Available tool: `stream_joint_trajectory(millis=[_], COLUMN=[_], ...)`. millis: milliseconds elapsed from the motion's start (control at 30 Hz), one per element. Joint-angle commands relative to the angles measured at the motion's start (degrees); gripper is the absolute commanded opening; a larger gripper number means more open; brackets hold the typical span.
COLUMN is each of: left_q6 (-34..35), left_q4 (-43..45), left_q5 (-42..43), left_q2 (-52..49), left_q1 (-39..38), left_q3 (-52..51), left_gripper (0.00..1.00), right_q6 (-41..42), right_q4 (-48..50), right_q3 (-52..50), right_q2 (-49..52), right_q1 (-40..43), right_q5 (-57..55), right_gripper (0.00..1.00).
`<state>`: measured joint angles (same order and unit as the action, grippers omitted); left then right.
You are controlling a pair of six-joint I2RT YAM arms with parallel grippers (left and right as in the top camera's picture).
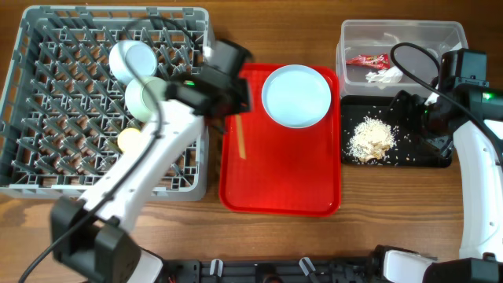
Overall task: Sort waste into correct bins and load items into the dishwasher rack
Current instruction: 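Grasp the chopsticks with the left gripper and lift them, then drop the chopsticks into the rack with the left gripper, then reach the left gripper to the light-blue plate and grip its rim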
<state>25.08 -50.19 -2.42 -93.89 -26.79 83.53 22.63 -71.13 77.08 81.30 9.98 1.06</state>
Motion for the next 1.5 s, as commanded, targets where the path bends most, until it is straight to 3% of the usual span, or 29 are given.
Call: stream_joint_trajectory(millis=[0, 133, 500, 533, 633, 700, 833, 933, 1100, 1267, 1467], left_q6=[-18.34, -24.87, -26.36, -26.34, -26.14, -26.12, -22.99, -22.69, -18.40, -18.84, -20.94], left_q4=[-0.20, 0.00, 2.95, 3.23, 3.50, 3.87, 3.96, 6.16, 9.88, 15.43, 21.86], left_q5=[-1.33, -1.29, -0.72, -0.76, -1.60, -1.57, -0.24, 9.27, 11.74, 12.00, 11.98], left_q2=[2.05, 1.55, -4.66, -5.73, -7.02, -6.69, -4.96, -2.78, -3.50, -7.13, -15.10], left_q1=[7.02, 11.47, 14.71, 14.71, 14.71, 14.69, 14.53, 12.94, 7.13, -0.94, -9.03], left_q3=[-0.15, -0.15, -0.96, -0.96, -0.96, -0.81, 0.63, 0.98, 0.90, 0.90, 0.90], left_gripper=[0.04, 0.04, 0.04, 0.11, 0.63, 0.74, 0.77, 0.77, 0.77, 0.82, 0.78], right_q6=[-0.59, -0.61, -0.57, -0.57, -0.59, -0.57, -0.57, -0.57, -0.55, -0.55, -0.57], right_q4=[-0.04, -0.07, -0.04, -0.07, -0.09, -0.07, -0.04, -0.04, -0.04, 0.11, 0.11], right_q3=[0.81, 0.81, 0.81, 0.81, 0.81, 0.81, 0.81, 0.81, 0.81, 0.81, 0.81], right_q2=[-0.52, -0.52, -0.52, -0.52, -0.52, -0.52, -0.52, -0.52, -0.52, -0.52, -0.52], right_q1=[0.22, 0.22, 0.22, 0.22, 0.22, 0.22, 0.22, 0.22, 0.22, 0.22, 0.22], right_q5=[0.48, 0.48, 0.48, 0.48, 0.48, 0.48, 0.48, 0.48, 0.48, 0.48, 0.48], right_gripper=[1.00, 1.00, 1.00, 1.00, 1.00, 1.00, 1.00, 1.00, 1.00, 1.00, 1.00])
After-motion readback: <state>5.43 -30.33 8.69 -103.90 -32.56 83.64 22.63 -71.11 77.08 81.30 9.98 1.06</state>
